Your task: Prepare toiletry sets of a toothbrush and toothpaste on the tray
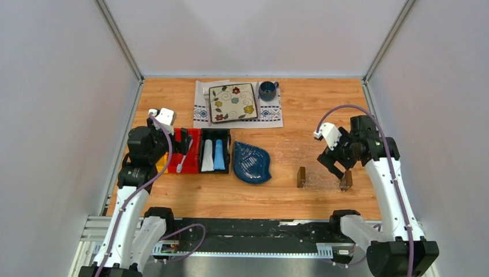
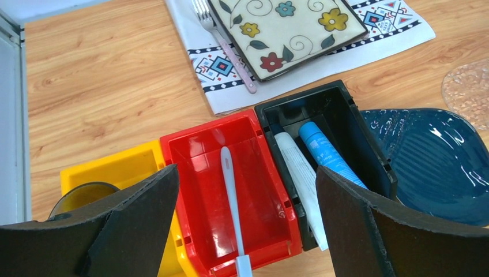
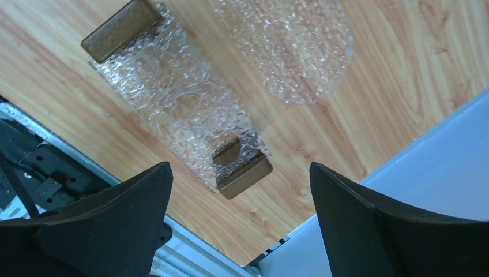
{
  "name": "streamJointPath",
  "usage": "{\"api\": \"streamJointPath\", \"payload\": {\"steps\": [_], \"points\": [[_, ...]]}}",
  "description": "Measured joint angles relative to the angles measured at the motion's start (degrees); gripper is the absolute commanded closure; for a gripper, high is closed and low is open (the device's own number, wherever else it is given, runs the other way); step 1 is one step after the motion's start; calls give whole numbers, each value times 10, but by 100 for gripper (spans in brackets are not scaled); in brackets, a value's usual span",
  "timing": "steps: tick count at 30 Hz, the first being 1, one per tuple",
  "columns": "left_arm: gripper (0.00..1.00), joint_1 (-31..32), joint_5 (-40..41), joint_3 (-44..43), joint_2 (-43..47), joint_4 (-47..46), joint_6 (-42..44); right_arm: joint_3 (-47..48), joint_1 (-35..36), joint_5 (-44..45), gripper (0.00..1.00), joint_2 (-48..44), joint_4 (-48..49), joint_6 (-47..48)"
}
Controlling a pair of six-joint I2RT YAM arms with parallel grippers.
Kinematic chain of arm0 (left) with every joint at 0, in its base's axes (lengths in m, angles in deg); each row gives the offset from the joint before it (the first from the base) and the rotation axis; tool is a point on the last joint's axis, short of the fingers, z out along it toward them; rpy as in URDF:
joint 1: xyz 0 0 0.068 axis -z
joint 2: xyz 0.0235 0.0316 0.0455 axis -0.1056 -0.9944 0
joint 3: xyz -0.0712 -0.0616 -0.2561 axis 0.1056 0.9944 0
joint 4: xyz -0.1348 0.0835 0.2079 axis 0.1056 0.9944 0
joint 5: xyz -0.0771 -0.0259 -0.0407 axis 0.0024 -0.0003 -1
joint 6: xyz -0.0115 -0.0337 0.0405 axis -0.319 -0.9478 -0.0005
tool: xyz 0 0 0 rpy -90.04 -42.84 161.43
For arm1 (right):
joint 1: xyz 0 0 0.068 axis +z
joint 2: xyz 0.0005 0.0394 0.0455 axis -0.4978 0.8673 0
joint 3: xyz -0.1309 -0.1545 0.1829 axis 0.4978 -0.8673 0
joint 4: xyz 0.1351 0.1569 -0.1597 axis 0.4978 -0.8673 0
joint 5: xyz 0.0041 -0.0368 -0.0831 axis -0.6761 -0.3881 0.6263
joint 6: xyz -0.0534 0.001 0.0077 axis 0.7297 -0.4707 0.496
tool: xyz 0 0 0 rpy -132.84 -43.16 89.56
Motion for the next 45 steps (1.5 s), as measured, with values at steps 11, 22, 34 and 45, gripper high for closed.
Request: {"api": "streamJointPath", "payload": {"steps": [11, 22, 34, 45], "points": [[5, 0, -3, 0, 0, 0, 0, -90, 38, -3, 0, -2, -11, 34], [5, 0, -2, 0, -5, -1, 6, -136, 53, -8, 0, 0, 28, 121], [5, 0, -2, 0, -13, -1, 13, -134, 73, -9, 0, 81, 44, 181], [5, 0, -2, 0, -13, -1, 20, -130, 91, -8, 0, 117, 59, 184]]}}
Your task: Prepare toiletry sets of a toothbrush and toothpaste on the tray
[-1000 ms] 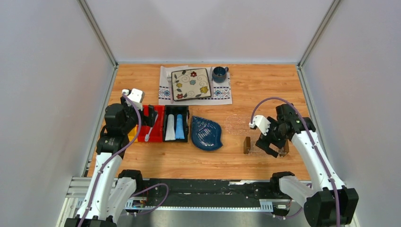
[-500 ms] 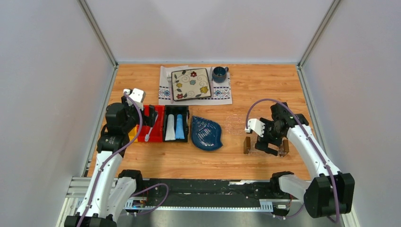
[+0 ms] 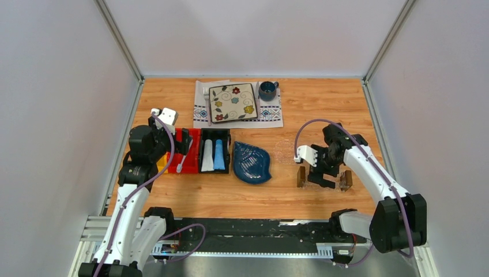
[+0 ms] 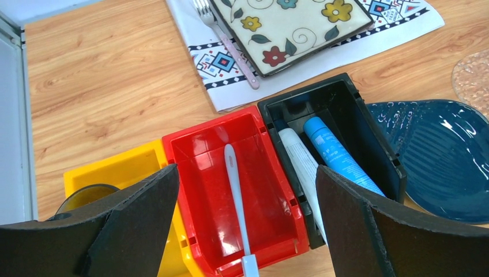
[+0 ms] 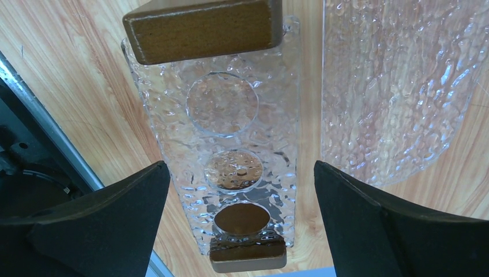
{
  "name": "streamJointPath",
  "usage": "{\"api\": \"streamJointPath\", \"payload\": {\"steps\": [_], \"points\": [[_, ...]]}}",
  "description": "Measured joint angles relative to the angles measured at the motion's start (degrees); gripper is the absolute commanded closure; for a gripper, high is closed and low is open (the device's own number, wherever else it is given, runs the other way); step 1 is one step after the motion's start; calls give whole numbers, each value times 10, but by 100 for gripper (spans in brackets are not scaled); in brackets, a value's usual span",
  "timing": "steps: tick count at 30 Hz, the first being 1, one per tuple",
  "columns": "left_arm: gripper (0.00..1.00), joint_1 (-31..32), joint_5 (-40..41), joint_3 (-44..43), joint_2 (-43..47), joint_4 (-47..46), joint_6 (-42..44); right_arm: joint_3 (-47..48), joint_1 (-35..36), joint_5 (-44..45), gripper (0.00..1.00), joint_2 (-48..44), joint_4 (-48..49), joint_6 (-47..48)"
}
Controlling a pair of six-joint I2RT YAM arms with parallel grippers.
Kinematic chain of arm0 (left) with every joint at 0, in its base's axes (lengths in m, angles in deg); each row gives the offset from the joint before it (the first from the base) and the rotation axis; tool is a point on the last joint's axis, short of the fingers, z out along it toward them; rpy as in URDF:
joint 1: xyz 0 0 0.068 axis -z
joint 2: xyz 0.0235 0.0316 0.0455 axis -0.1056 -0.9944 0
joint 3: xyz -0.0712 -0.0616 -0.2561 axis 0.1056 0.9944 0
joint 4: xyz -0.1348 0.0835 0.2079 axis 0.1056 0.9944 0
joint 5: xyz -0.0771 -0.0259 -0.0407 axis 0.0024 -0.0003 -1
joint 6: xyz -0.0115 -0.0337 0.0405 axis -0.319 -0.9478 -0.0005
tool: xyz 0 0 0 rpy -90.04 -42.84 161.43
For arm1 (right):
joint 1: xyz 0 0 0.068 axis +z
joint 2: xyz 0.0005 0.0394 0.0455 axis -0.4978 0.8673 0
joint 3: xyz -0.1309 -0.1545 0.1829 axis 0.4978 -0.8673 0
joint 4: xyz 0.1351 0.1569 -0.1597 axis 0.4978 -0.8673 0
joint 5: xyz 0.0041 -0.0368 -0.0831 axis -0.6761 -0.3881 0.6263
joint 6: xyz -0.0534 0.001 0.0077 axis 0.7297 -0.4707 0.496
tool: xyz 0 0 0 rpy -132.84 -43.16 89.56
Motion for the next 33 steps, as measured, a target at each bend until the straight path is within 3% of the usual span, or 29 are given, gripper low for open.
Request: {"api": "streamJointPath", "payload": {"steps": [16, 33], "points": [[5, 0, 0, 0, 0, -4, 4, -31, 7, 6, 0, 22, 63, -11], [5, 0, 0, 0, 5, -4, 4, -40, 7, 19, 38, 21, 76, -28]]}}
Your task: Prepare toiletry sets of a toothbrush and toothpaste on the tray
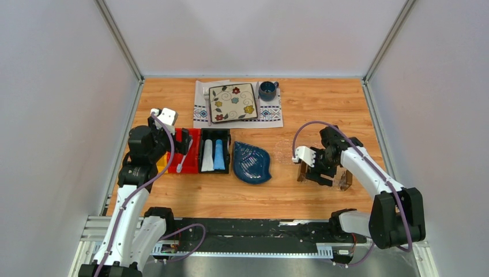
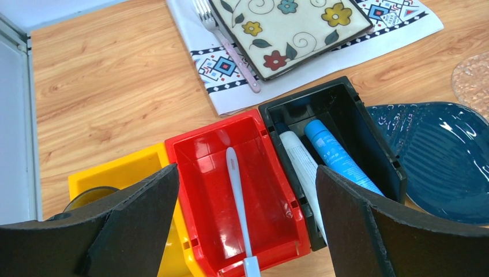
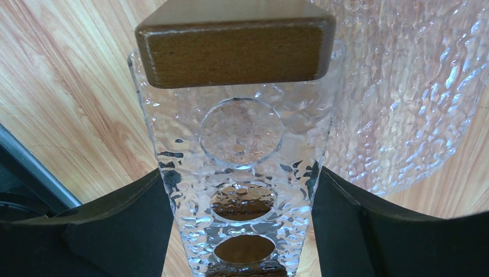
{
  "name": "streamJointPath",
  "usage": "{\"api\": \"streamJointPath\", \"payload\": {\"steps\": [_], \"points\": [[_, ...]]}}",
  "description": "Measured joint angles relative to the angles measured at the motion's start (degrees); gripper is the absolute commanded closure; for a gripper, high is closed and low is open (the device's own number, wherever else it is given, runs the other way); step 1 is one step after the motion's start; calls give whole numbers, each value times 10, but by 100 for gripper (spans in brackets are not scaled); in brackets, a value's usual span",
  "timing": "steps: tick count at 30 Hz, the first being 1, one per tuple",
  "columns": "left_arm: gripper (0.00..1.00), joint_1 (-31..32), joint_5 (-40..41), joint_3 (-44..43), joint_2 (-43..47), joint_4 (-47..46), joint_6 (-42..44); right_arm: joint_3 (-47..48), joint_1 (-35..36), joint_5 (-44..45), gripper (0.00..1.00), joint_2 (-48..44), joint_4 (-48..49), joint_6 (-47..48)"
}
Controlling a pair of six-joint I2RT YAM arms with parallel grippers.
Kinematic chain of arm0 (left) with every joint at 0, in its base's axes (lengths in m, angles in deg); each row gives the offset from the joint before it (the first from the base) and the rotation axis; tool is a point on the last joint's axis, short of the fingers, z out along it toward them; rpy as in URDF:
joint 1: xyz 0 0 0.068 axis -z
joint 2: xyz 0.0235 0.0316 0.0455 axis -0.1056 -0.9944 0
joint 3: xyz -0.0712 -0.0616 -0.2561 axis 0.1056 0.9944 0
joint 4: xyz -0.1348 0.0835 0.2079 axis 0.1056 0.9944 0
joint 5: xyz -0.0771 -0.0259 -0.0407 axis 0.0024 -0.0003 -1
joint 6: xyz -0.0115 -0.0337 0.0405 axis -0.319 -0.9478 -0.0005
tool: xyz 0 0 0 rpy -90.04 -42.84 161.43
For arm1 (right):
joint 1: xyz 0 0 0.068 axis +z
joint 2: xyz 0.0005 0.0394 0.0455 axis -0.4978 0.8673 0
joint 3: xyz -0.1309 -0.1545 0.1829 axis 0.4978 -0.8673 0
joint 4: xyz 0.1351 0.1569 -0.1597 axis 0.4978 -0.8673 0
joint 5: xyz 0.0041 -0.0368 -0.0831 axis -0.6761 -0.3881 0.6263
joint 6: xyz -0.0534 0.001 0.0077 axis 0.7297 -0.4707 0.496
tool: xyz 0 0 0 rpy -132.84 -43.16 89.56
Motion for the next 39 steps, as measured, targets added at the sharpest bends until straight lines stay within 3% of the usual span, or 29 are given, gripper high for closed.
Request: {"api": "streamJointPath", "payload": {"steps": [14, 27, 39], "points": [[5, 0, 0, 0, 0, 0, 0, 88, 13, 7, 50, 10, -42, 21], [5, 0, 0, 0, 0, 0, 0, 209, 30, 11, 52, 127, -54, 55], [5, 0, 0, 0, 0, 0, 0, 248, 45, 14, 54, 207, -48, 56]]}}
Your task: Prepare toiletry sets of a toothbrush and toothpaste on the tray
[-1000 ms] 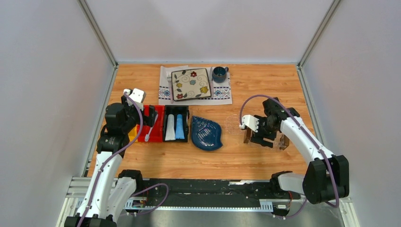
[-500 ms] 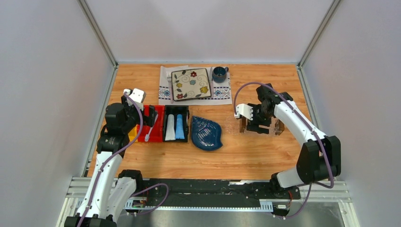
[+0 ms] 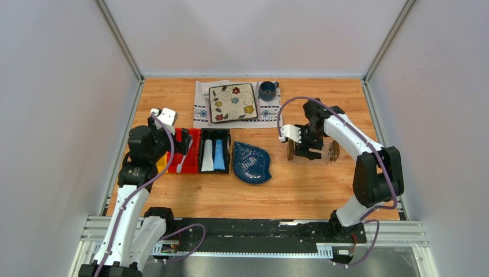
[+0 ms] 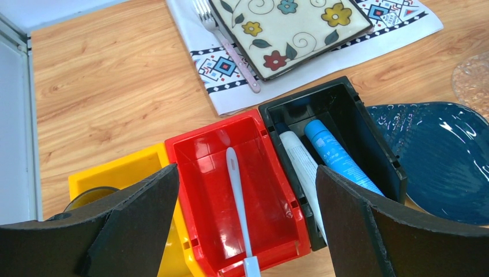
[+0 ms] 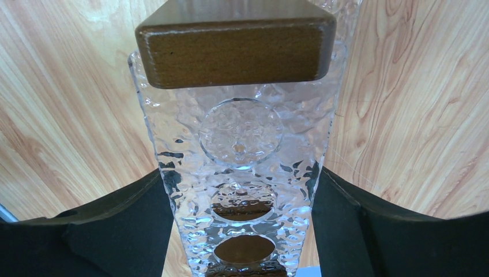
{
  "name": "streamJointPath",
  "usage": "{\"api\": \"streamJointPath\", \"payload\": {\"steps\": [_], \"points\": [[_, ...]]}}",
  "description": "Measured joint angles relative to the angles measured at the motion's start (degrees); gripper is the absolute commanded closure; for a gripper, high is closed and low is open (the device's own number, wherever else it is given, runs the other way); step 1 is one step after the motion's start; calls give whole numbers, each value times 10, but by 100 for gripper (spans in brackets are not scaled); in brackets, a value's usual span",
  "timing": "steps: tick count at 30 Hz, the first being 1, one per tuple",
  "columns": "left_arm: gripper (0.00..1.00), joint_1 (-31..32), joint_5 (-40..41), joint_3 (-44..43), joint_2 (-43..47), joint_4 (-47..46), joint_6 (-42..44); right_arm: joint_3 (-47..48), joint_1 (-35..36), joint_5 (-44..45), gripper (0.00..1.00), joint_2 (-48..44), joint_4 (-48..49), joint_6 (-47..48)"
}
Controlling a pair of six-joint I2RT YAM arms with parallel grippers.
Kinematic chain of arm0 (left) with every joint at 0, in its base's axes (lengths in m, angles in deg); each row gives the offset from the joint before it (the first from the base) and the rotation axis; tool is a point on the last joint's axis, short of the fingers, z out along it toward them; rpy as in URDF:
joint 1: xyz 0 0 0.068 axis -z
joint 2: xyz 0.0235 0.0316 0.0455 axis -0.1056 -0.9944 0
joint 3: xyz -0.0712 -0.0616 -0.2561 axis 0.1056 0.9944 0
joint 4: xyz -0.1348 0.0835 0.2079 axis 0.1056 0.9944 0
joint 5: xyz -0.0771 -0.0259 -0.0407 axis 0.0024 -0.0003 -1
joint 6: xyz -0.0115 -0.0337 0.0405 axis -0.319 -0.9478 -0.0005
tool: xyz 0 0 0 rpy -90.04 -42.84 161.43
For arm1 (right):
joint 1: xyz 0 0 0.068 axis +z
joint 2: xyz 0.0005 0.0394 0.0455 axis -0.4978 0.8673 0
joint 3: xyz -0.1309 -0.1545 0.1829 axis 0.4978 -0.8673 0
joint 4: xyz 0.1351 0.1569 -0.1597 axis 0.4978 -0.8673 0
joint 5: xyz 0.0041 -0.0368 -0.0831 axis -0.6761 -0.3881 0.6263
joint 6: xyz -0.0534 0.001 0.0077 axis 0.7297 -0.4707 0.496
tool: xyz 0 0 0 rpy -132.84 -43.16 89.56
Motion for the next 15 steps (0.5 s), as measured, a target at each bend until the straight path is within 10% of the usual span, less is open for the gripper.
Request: {"api": "streamJointPath", "payload": {"steps": [15], "points": [[5, 0, -9, 0, 1, 0, 1, 12, 2, 5, 55, 19, 26, -12]]}}
